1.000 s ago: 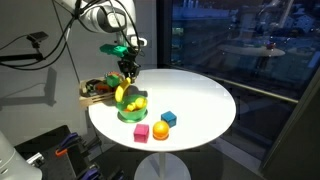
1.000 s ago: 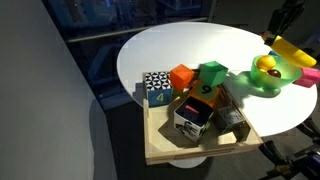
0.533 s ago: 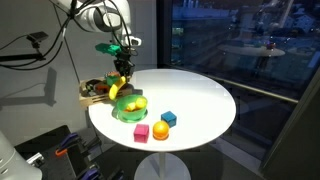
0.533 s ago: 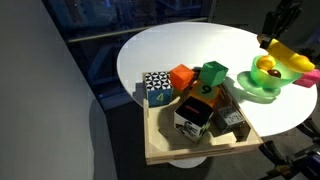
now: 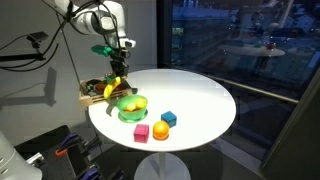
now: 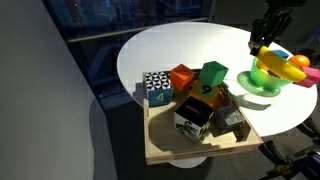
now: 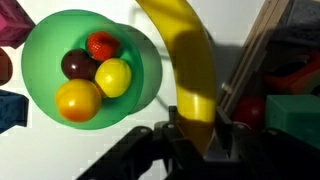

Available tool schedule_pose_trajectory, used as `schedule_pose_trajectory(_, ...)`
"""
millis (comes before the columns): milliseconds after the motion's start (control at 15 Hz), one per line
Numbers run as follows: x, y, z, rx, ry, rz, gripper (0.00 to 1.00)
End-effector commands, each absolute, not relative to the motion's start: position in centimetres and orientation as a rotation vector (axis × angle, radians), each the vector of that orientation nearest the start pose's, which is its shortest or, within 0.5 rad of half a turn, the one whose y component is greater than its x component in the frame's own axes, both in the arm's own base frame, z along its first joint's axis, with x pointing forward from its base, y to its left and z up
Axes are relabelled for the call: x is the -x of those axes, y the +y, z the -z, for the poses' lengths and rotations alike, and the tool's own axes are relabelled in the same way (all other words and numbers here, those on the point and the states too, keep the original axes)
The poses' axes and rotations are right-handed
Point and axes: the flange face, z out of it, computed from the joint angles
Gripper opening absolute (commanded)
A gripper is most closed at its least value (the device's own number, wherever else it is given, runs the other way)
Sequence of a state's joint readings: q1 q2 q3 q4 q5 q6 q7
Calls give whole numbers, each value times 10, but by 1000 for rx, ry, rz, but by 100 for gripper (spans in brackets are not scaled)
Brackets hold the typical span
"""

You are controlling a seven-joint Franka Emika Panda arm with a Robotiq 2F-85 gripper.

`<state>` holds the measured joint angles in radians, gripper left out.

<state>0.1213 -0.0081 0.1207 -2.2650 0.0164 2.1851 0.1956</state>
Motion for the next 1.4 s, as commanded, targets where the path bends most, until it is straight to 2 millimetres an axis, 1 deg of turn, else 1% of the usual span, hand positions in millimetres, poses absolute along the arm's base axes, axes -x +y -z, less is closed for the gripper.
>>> schedule_pose_trajectory(0,-503,132,-347,3133,0,-88,13)
schedule_pose_trajectory(333,-514,131,-328,3132,40,-51,13)
schedule_pose_trajectory(533,-517,128,-320,3135,60,-49,13)
schedule_pose_trajectory(600,-518,127,-318,3137,62,-49,24)
schedule_pose_trajectory(667,-518,126,-317,3139,64,-51,62)
schedule_pose_trajectory(733,-519,125,-316,3140,67,-51,64)
schedule_pose_trajectory(1000,-520,118,-319,3142,76,-56,94)
schedule_pose_trajectory(1067,-520,115,-323,3139,79,-59,99)
schedule_pose_trajectory(1333,-524,104,-338,3131,97,-54,100)
